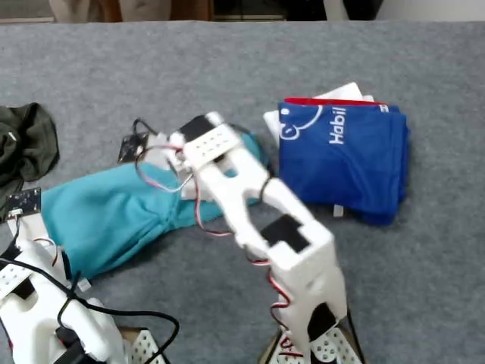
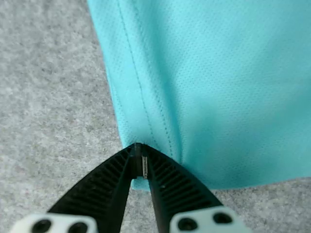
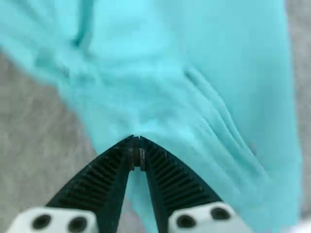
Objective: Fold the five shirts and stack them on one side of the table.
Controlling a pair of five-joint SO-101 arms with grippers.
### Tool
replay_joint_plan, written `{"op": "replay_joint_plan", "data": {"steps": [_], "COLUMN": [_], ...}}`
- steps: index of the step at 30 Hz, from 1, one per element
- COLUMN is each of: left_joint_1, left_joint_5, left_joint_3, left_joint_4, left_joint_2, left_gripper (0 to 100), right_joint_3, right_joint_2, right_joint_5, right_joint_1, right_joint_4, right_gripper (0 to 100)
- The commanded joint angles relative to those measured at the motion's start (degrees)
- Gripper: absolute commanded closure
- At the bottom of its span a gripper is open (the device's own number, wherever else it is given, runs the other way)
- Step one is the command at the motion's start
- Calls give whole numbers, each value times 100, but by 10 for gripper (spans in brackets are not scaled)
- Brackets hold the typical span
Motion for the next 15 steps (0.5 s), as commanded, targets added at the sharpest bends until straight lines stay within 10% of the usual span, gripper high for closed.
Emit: {"op": "replay_joint_plan", "data": {"steps": [1,15], "left_joint_1": [53,53], "left_joint_5": [-62,-53], "left_joint_3": [0,0], "left_joint_4": [-35,-53], "left_joint_2": [4,4], "left_gripper": [981,981], "right_joint_3": [-330,840], "right_joint_2": [-963,391], "right_joint_5": [281,316], "right_joint_1": [637,1209], "right_joint_4": [167,-2154], "right_gripper": [997,997]}}
